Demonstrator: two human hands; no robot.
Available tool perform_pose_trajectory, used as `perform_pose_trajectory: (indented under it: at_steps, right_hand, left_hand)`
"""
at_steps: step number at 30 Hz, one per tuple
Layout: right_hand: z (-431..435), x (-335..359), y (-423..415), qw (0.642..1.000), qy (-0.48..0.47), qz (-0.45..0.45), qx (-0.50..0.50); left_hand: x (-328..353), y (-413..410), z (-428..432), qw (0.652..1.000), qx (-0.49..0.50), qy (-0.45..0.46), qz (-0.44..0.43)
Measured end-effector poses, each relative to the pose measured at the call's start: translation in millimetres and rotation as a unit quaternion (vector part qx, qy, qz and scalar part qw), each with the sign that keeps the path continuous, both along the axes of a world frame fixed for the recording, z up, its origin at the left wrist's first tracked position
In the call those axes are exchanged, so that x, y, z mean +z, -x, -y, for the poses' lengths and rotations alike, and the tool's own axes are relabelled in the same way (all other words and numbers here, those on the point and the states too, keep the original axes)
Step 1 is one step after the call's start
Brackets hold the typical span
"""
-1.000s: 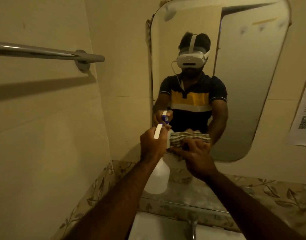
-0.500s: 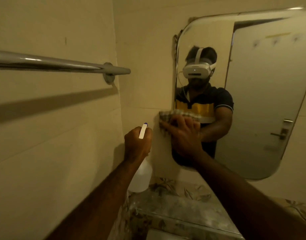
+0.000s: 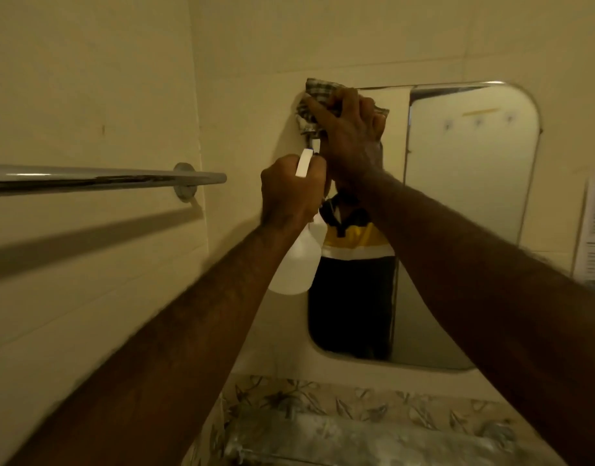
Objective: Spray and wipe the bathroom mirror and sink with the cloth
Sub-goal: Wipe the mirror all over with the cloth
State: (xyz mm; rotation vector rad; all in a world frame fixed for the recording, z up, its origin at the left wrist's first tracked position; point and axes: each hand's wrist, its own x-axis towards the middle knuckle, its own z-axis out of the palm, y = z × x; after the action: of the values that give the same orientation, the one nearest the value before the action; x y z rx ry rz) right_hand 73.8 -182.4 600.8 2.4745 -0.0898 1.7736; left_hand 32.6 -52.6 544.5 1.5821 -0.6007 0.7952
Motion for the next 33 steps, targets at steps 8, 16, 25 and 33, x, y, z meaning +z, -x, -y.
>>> perform_pose_trajectory:
  at_steps: [8,16,25,33]
  right_hand:
    - [91,-4,59,0.989,-0.107,0.101,-0.03]
    - [172,-23,113,0.973,-0.182,0.122,-0.067]
    - [189,-104,137,0.977,-0.196,0.075,-0.025]
    - [183,-276,146,0.986,-0.133,-0.068,-0.071]
  left_hand:
    - [-4,31,64,0.998,-0.065,-0.008,0.009]
    - [-25,55,119,0.997,-0.077,-0.029,-0.008]
    - [-89,65,119,0.995,-0.083,-0.052,-0.026]
    - [-184,64,91,0.982,-0.102,-0.081,-0.14]
